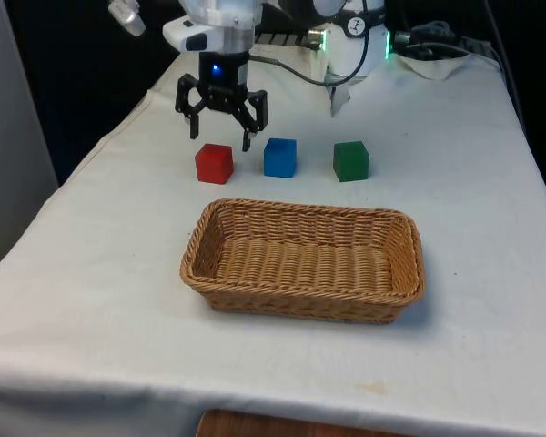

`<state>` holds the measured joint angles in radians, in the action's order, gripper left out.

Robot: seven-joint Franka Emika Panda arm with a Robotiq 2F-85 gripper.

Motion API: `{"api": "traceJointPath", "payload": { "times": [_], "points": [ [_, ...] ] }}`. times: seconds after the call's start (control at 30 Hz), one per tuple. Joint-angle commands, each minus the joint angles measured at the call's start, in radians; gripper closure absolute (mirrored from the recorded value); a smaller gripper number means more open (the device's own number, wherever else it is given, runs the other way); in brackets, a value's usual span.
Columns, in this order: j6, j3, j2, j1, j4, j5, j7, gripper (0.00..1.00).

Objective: Pick up exactly two blocks and place them into the basket.

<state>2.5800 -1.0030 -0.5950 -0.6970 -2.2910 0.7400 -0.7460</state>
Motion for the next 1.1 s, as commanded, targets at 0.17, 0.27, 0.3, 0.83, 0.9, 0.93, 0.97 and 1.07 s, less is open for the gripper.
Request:
{"api": "traceJointPath", "payload": {
  "times": [0.17,0.27,0.3,0.83,0.9,0.93,0.97,1.07],
  "points": [
    [0.020,0.036,-0.053,0.028,0.020,0.087,-0.058,0.00],
    [0.016,0.036,-0.088,0.030,0.032,0.126,-0.082,0.00],
    [0.014,0.036,-0.097,0.030,0.035,0.135,-0.087,0.00],
    [0.002,0.040,-0.219,0.033,0.082,0.278,-0.154,0.03],
    [0.002,0.039,-0.222,0.033,0.082,0.279,-0.153,0.22],
    [0.003,0.039,-0.222,0.033,0.082,0.280,-0.153,0.33],
    [0.003,0.039,-0.222,0.033,0.082,0.280,-0.153,0.45],
    [0.003,0.038,-0.223,0.033,0.082,0.280,-0.153,0.68]
  ]
}}
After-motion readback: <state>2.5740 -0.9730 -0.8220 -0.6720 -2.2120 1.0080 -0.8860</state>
